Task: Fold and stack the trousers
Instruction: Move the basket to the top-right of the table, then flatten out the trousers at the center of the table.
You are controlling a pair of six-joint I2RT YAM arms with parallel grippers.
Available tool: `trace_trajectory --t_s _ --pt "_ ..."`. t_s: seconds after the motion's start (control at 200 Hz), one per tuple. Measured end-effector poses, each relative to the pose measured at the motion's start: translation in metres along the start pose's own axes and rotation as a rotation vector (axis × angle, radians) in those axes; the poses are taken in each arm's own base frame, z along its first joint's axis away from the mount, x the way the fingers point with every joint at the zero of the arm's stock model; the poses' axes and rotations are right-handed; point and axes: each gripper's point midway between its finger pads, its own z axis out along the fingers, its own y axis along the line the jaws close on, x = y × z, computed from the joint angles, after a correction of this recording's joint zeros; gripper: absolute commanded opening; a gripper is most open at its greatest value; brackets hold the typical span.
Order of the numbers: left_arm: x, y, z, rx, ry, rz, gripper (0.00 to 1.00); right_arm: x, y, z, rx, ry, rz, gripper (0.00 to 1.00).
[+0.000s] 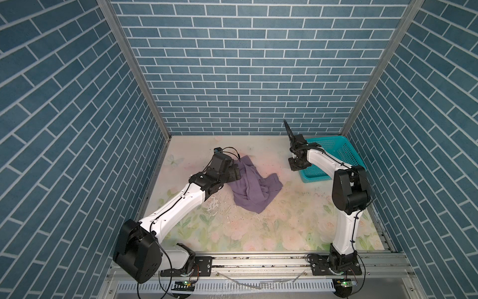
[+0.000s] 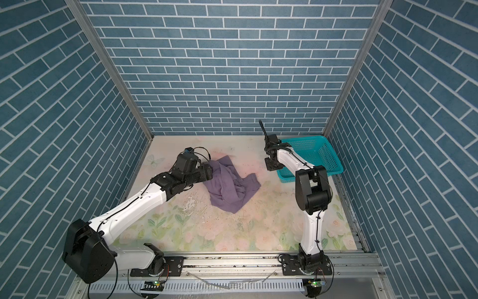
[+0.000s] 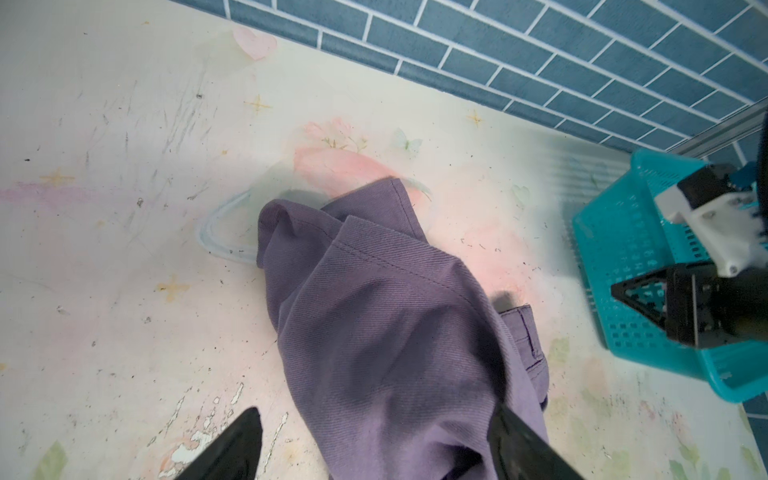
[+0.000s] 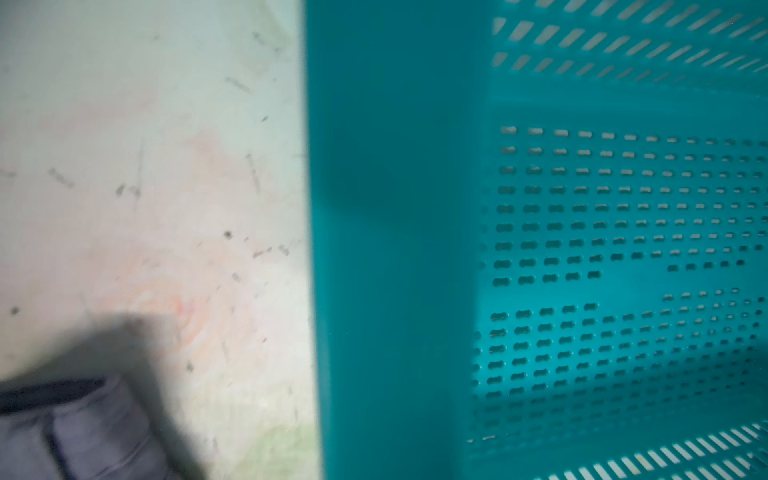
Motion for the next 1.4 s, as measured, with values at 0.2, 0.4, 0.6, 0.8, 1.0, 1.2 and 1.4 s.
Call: trace_trajectory --t_s 0.2,0.4,0.6,0.8,1.0,1.2,1.4 --pt "-0.001 0.002 0.005 -0.025 0.015 0.013 0.87 -0.054 -0.024 0.027 0.045 -0.05 0.016 0.1" --pt "-0.004 0.004 0.005 -0.041 0.012 0.025 0.87 -0.089 -0.035 0.038 0.062 -0.088 0.035 0.11" --pt "-0.002 0.005 0.009 -0.054 0.023 0.033 0.9 -0.099 -0.037 0.042 0.063 -0.095 0.052 0.25" --pt "0.0 0.006 0.015 -0.07 0.043 0.043 0.96 -0.1 -0.031 0.044 0.024 -0.101 0.094 0.52" --pt "0.0 0.006 0.014 -0.069 0.048 0.047 0.99 -0.104 -0.025 0.027 -0.014 -0.122 0.122 0.62" --pt "-0.003 -0.002 0.006 -0.027 0.047 0.043 0.99 -0.107 -0.023 -0.075 -0.041 -0.268 0.143 0.75" --pt "0.009 -0.031 0.001 0.05 0.063 0.122 0.99 -0.078 0.018 -0.196 -0.131 -0.497 0.094 0.78"
